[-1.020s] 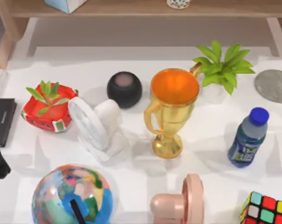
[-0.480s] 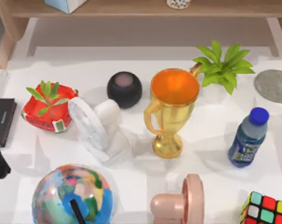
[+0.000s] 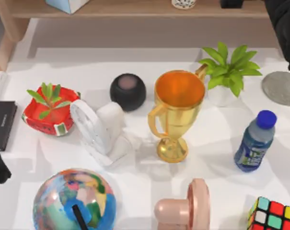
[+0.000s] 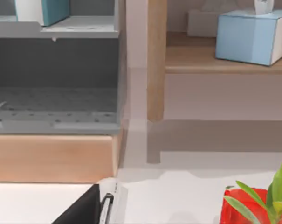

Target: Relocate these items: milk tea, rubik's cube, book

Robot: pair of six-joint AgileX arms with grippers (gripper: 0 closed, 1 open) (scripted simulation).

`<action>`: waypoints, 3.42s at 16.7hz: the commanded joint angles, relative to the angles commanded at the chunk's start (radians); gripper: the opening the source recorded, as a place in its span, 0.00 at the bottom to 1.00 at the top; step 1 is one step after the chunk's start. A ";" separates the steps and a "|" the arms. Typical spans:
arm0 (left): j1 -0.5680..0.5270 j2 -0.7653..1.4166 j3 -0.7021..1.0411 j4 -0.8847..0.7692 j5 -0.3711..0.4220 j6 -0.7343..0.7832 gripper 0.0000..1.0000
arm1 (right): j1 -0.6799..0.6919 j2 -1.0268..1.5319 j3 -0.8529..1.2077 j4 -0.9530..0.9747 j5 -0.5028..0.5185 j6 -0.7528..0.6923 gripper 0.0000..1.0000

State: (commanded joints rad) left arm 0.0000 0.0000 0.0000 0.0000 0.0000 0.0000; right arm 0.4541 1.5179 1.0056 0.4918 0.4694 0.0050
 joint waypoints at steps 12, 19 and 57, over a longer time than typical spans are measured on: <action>0.000 0.000 0.000 0.000 0.000 0.000 1.00 | 0.147 0.515 0.350 0.174 0.171 0.003 1.00; 0.000 0.000 0.000 0.000 0.000 0.000 1.00 | 0.121 0.583 0.453 0.138 0.146 0.003 1.00; 0.000 0.000 0.000 0.000 0.000 0.000 1.00 | 0.079 0.689 0.677 0.064 0.092 0.006 0.00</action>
State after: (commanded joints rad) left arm 0.0000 0.0000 0.0000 0.0000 0.0000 0.0000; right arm 0.5327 2.2066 1.6824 0.5554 0.5612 0.0113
